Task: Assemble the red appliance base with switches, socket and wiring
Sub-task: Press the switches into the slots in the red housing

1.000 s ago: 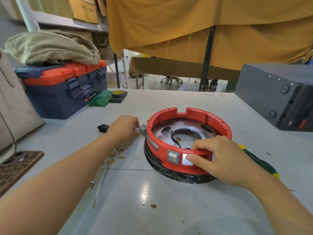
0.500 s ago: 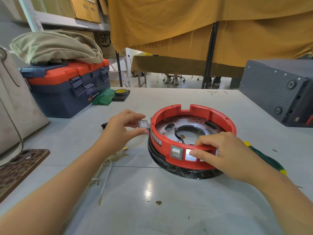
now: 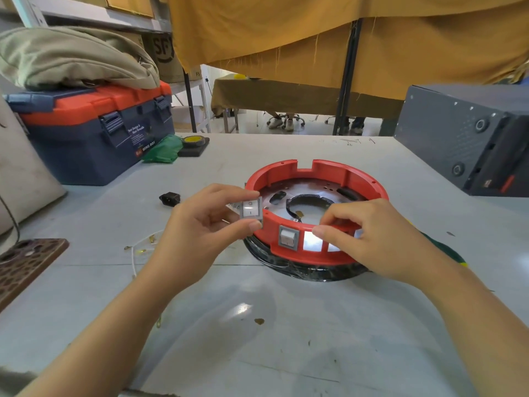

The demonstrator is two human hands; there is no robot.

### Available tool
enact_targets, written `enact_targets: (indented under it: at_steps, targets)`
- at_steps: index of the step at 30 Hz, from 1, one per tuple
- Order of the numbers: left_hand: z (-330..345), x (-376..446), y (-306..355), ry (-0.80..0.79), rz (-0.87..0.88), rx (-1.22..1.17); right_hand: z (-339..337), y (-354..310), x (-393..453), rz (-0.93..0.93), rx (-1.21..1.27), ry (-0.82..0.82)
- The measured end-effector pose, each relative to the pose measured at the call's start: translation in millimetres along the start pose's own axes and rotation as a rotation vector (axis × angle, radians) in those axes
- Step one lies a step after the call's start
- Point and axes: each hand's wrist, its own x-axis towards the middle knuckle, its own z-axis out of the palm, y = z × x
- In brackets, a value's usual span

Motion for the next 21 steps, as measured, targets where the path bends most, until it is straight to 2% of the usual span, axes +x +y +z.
enact_targets:
  at_steps: [8,14,21]
  targets:
    - [15.5,-6.6,6.7,-0.088,-0.078,-0.135,-3.3,-6.5,1.7,-0.072,0.083,0.061]
    - [31.4,-6.7,19.3,-0.215,0.040,0.022,-8.9,-15.1,-2.4,-0.124,0.180,-0.013]
    - [39.5,-7.6,25.5,-0.218,0.164,0.218,-17.2,-11.2,-2.8,-0.095,0.140,-0.102]
